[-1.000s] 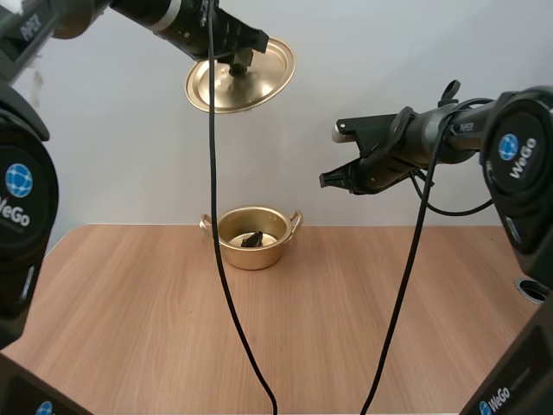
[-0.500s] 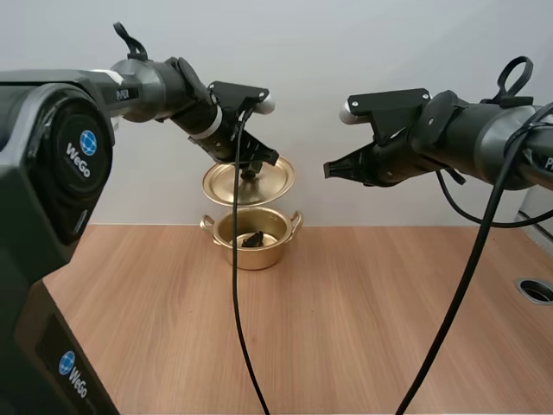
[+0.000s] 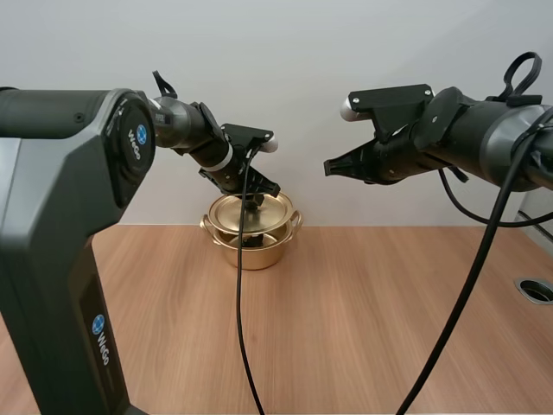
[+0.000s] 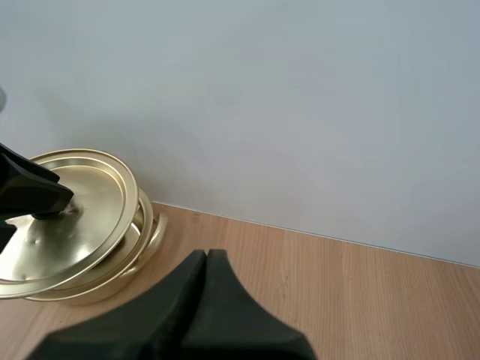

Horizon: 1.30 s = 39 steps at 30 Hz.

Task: Open the pot, put the car inside, and close it

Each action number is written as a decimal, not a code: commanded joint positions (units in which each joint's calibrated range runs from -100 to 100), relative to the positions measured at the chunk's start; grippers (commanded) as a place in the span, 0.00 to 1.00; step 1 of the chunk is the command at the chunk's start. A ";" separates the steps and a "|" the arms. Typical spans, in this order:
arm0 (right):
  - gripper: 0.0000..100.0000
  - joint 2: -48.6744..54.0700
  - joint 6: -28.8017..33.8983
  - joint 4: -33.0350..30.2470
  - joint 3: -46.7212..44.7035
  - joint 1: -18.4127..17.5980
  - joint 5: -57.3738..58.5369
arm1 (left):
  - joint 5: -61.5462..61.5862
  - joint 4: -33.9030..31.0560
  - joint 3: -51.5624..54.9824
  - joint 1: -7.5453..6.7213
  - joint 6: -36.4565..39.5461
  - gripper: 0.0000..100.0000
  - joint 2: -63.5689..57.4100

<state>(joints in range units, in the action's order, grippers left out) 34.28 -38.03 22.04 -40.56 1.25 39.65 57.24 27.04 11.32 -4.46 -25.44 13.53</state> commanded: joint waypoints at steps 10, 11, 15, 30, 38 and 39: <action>0.00 0.00 0.05 0.20 -0.08 0.03 0.02 | -5.10 0.83 0.06 0.00 -1.98 0.01 4.44; 0.00 0.00 0.05 0.20 -0.08 0.03 0.02 | -5.77 1.09 0.06 0.00 -2.08 0.03 4.76; 0.00 0.00 0.05 0.32 -0.08 0.03 0.02 | -6.20 2.79 0.06 0.00 -2.70 0.36 4.90; 0.00 0.00 0.05 1.26 -0.08 0.03 2.11 | -4.81 1.00 -0.51 0.16 -0.82 0.00 -6.01; 0.00 1.75 2.71 2.51 -0.08 0.03 5.18 | 5.36 4.01 -0.51 1.92 6.80 0.00 -23.86; 0.00 2.66 3.03 2.62 -0.08 0.03 4.30 | 6.76 3.44 -0.51 1.92 6.81 0.00 -25.62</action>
<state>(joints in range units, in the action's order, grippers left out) 35.72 -35.80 24.44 -40.56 1.25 45.32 60.76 30.93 10.86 -2.56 -21.92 -5.45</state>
